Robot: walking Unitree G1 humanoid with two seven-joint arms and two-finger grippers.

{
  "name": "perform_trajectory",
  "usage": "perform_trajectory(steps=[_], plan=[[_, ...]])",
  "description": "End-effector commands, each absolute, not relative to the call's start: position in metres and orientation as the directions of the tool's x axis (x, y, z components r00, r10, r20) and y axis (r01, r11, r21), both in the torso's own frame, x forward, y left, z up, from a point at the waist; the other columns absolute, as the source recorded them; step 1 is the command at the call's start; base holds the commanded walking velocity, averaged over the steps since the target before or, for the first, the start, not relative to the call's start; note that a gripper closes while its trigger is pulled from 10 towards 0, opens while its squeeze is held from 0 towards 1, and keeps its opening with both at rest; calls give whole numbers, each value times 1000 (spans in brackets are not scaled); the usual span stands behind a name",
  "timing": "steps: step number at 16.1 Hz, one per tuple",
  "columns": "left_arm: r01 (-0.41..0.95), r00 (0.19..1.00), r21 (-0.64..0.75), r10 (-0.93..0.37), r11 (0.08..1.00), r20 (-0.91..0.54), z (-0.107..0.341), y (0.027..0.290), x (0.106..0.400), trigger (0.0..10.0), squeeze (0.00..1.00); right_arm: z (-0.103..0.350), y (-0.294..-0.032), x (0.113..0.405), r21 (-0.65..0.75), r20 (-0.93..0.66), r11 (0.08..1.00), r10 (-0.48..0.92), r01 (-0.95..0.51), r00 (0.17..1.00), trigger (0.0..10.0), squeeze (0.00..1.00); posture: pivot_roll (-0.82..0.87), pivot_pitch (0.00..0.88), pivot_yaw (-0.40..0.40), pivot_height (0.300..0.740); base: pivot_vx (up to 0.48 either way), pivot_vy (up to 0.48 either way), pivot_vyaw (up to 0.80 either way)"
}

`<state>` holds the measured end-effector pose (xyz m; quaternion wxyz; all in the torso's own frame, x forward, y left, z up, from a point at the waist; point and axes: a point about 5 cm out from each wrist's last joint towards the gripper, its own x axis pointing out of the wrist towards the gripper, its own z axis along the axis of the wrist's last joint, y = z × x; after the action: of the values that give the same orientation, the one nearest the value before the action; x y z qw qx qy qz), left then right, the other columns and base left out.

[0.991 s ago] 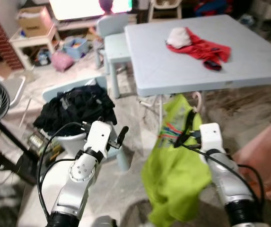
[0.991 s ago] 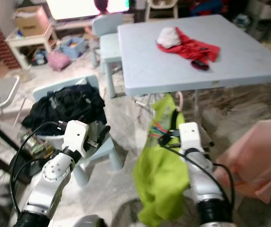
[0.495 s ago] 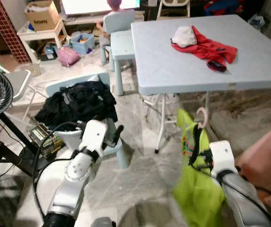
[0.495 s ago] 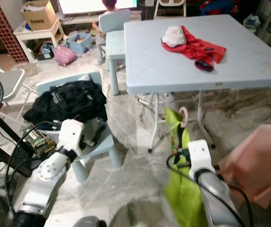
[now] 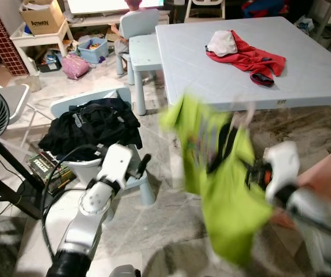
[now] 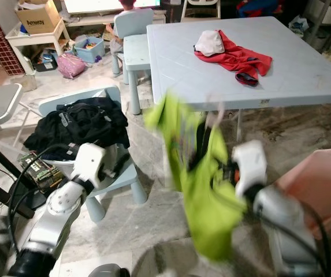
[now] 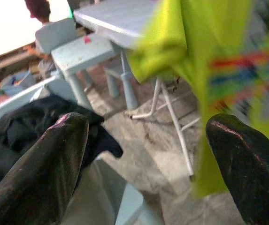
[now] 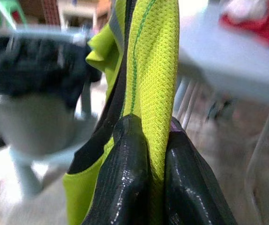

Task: Hang hanger

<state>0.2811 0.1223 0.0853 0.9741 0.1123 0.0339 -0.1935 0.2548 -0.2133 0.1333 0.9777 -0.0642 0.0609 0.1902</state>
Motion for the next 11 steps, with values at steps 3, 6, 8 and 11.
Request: perform_trajectory(steps=[3,6,8,11], plan=[[409,913,228,-397,884,-99,90,119,287,10000,0,144,-185,250,-11,-90,870,490,-492,867,10000,0,-51,6,33,740,0,0,0],[403,915,225,-392,887,-95,90,119,290,10000,0,148,-172,239,54,-87,793,609,-607,788,10000,0,-56,3,34,740,0,0,0],[423,906,207,-414,882,-88,90,111,291,10000,0,158,-167,239,95,-40,757,652,-647,757,10000,0,-60,0,35,740,0,0,0],[462,887,169,-456,871,-74,92,98,291,10000,0,165,-163,251,65,1,799,599,-597,801,10000,0,-65,0,36,740,0,0,0]])
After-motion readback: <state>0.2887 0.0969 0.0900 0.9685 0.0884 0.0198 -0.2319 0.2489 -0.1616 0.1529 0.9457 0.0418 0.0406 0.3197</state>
